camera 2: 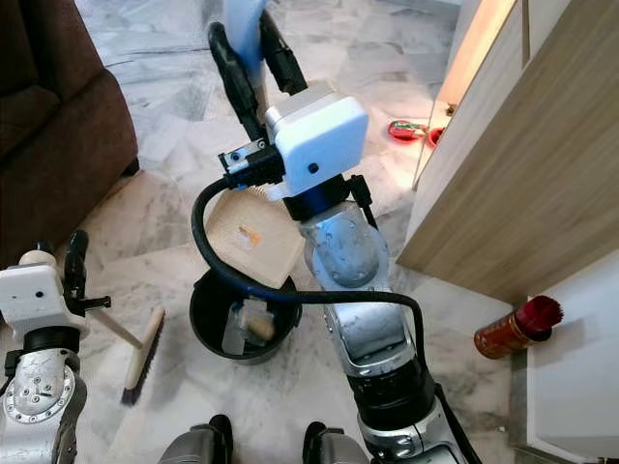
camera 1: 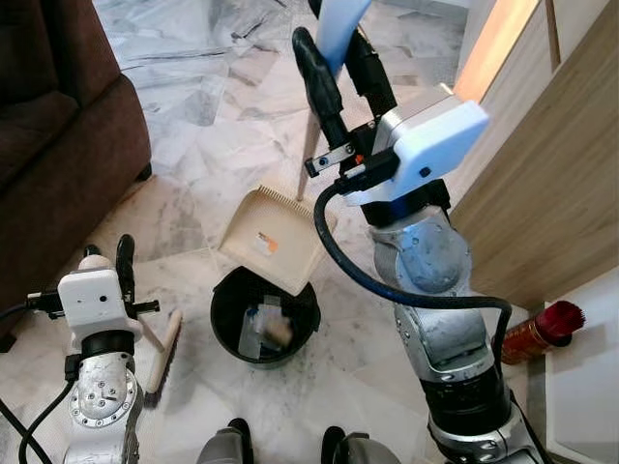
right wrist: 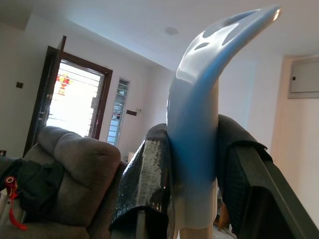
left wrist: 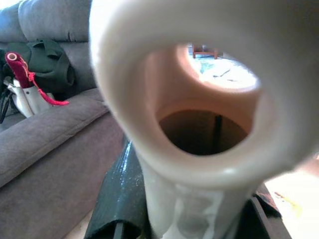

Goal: Sweep floor

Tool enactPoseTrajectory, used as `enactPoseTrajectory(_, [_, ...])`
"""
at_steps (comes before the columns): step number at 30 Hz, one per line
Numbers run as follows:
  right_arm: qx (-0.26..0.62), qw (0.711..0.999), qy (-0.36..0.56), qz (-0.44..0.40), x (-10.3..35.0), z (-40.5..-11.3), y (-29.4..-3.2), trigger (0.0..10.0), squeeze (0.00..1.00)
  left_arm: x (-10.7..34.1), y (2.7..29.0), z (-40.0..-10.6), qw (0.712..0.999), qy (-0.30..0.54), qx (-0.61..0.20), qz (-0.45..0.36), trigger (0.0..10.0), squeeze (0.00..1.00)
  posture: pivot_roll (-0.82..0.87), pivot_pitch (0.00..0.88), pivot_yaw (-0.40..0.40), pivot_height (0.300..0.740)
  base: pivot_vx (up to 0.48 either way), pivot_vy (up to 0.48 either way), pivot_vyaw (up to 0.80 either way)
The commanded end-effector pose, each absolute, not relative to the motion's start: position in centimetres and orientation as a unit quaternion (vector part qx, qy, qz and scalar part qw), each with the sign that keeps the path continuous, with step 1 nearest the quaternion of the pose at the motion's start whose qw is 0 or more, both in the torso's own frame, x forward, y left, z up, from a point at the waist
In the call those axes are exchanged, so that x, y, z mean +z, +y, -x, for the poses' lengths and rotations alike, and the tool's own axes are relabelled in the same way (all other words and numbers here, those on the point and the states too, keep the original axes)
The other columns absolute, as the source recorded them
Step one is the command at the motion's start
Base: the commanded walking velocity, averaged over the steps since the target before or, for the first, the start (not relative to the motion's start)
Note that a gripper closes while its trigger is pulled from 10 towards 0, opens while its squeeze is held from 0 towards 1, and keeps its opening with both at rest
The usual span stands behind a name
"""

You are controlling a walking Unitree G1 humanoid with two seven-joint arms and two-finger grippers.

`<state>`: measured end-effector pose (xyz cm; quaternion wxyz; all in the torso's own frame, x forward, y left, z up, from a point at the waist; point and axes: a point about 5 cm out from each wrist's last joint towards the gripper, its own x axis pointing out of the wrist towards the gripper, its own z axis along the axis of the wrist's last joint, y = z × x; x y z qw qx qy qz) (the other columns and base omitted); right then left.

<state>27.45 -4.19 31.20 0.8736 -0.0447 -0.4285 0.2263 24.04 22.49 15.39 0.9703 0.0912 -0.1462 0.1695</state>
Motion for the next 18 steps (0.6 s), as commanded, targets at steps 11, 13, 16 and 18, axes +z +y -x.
enactPoseTrajectory(11, [0.037, 0.897, -0.432, 0.09, 33.3, -31.1, -11.4, 10.0, 0.0, 15.6, 22.5, -23.8, 0.968, -0.158, 0.164, -0.109, 10.0, 0.0, 0.07, 0.244, -0.049, 0.74, 0.0, 0.0, 0.0])
enactPoseTrajectory(13, [0.016, 0.9, -0.422, 0.111, 32.8, -31.6, -12.2, 10.0, 0.0, 15.6, 22.5, -23.8, 0.968, -0.158, 0.163, -0.109, 10.0, 0.0, 0.07, 0.246, -0.049, 0.74, 0.0, 0.0, 0.0])
enactPoseTrajectory(16, [-0.005, 0.908, -0.403, 0.112, 31.9, -32.3, -13.5, 10.0, 0.0, 15.6, 22.6, -23.7, 0.968, -0.158, 0.164, -0.109, 10.0, 0.0, 0.07, 0.251, -0.048, 0.74, 0.0, 0.0, 0.0])
enactPoseTrajectory(18, [-0.015, 0.911, -0.394, 0.118, 31.3, -32.7, -14.1, 10.0, 0.0, 15.6, 22.6, -23.6, 0.968, -0.157, 0.165, -0.109, 10.0, 0.0, 0.07, 0.251, -0.048, 0.74, 0.0, 0.0, 0.0])
